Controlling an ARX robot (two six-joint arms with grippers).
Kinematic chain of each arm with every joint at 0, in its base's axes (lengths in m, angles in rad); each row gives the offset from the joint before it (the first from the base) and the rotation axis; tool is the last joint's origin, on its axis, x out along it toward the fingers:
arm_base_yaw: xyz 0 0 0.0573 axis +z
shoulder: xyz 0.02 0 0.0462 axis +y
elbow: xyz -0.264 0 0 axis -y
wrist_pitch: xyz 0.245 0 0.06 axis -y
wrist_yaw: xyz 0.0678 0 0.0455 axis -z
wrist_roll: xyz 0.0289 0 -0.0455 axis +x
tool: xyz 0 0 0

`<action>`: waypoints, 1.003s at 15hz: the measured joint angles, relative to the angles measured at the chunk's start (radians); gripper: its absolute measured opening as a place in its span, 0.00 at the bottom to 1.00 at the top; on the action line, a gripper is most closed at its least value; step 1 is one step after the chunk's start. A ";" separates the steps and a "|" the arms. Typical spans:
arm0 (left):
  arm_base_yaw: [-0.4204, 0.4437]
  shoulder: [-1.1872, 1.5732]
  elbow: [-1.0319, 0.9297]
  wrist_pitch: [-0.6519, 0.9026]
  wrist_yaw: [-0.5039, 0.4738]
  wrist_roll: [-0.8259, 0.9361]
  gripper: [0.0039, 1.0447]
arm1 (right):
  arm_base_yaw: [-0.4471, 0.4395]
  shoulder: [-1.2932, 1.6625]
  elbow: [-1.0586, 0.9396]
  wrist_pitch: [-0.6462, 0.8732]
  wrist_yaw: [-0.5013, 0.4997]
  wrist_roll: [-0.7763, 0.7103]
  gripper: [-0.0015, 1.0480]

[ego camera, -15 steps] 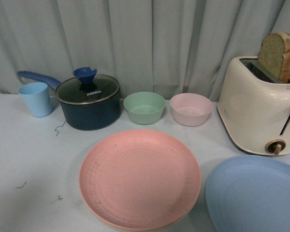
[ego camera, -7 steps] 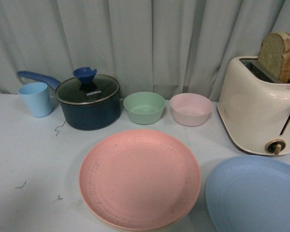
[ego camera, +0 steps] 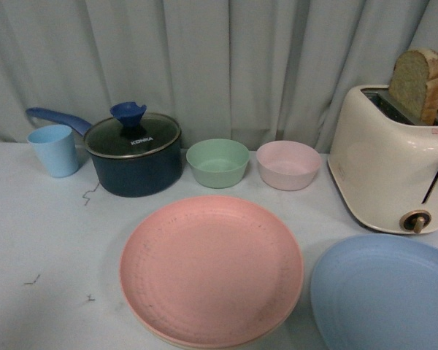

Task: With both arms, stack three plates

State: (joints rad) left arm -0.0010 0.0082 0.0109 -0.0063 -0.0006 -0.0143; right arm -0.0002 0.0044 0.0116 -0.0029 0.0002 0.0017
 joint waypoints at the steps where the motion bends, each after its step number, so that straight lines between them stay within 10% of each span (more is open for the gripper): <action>1: 0.000 0.000 0.000 -0.002 0.001 0.000 0.01 | 0.000 0.000 0.000 0.000 0.000 0.000 0.94; 6: 0.000 0.000 0.000 0.003 0.000 0.000 0.39 | -0.003 0.002 0.001 -0.006 -0.014 0.001 0.94; 8: 0.000 0.000 0.001 0.004 0.003 0.000 0.62 | -0.228 0.324 0.065 0.116 -0.491 0.049 0.94; 10: 0.000 0.000 0.000 0.003 0.000 0.000 0.86 | -0.232 0.630 0.098 0.388 -0.692 0.104 0.94; 15: 0.000 0.000 0.000 0.003 0.000 0.001 0.94 | -0.226 1.395 0.319 0.808 -0.273 0.120 0.94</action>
State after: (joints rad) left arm -0.0010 0.0082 0.0113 -0.0032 -0.0006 -0.0135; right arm -0.2264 1.3994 0.3305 0.8055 -0.2729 0.1215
